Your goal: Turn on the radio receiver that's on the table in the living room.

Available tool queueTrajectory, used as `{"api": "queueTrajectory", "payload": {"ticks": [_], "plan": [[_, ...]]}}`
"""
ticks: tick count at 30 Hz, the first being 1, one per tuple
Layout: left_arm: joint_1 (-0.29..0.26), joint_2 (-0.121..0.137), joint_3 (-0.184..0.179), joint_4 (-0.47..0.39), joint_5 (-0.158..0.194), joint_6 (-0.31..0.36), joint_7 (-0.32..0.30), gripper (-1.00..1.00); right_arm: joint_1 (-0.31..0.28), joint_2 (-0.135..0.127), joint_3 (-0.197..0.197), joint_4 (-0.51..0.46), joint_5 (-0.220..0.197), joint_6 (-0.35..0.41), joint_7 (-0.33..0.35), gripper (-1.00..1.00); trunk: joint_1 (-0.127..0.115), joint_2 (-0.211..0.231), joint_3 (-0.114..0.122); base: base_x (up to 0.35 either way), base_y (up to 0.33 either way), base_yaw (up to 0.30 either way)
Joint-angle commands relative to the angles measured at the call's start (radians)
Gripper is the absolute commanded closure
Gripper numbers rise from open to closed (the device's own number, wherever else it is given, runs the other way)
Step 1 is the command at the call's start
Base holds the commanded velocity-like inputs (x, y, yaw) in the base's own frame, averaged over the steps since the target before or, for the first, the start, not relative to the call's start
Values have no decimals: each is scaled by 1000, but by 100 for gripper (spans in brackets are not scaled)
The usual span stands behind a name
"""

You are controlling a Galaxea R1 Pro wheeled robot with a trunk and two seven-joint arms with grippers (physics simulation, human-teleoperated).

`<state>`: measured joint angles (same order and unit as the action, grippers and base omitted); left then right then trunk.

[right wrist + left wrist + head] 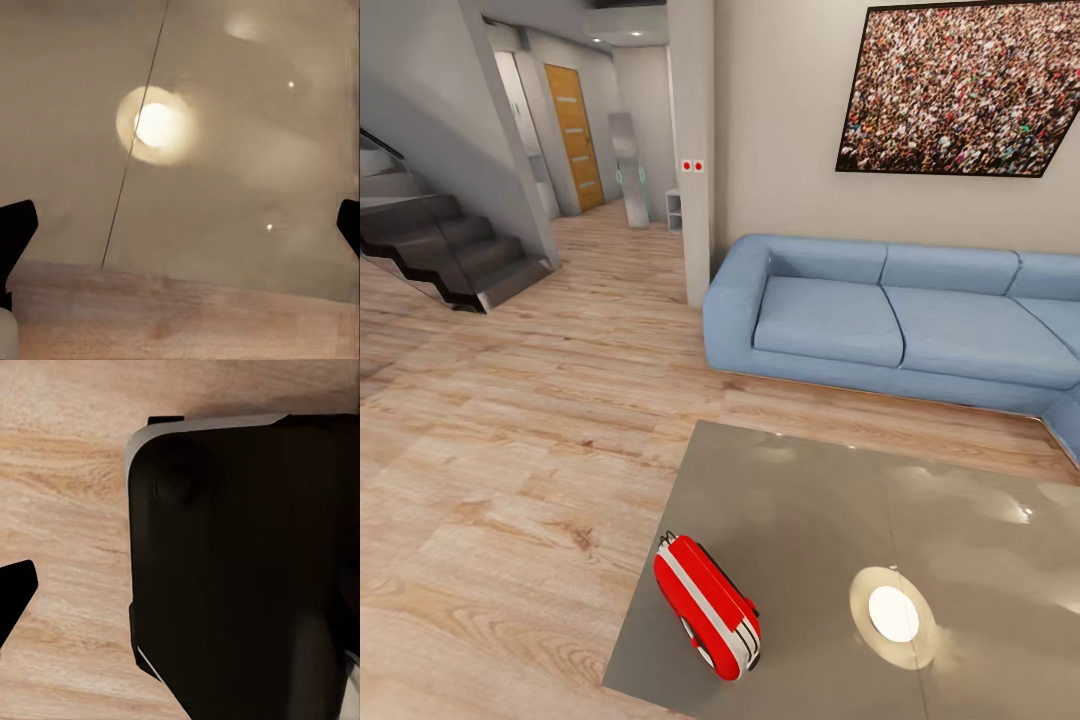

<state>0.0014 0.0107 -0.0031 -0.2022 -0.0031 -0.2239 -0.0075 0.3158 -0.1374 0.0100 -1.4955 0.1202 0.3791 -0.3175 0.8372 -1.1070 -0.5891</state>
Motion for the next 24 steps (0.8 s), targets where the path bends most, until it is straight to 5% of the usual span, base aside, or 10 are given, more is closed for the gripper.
{"api": "queueTrajectory", "payload": {"ticks": [1,6,12,20,24], "plan": [[0,0,0,-12,0,7,0,-100,0,-3,-2,-19,-1,19,1,-100,0,0,0,0,0,0],[0,-1,0,-76,0,64,-3,-100,0,-27,-13,-67,1,71,3,-100,0,0,0,0,0,0],[0,0,4,-169,2,127,-87,-100,-13,-40,-15,-77,1,116,9,-100,0,0,0,0,0,0],[0,14,32,-201,34,142,-150,-100,-144,-41,-12,-78,1,215,79,-100,0,0,0,0,0,0],[0,23,36,-223,44,148,-156,-100,-257,-38,-8,-77,0,317,219,-100,0,0,0,0,0,0]]}}
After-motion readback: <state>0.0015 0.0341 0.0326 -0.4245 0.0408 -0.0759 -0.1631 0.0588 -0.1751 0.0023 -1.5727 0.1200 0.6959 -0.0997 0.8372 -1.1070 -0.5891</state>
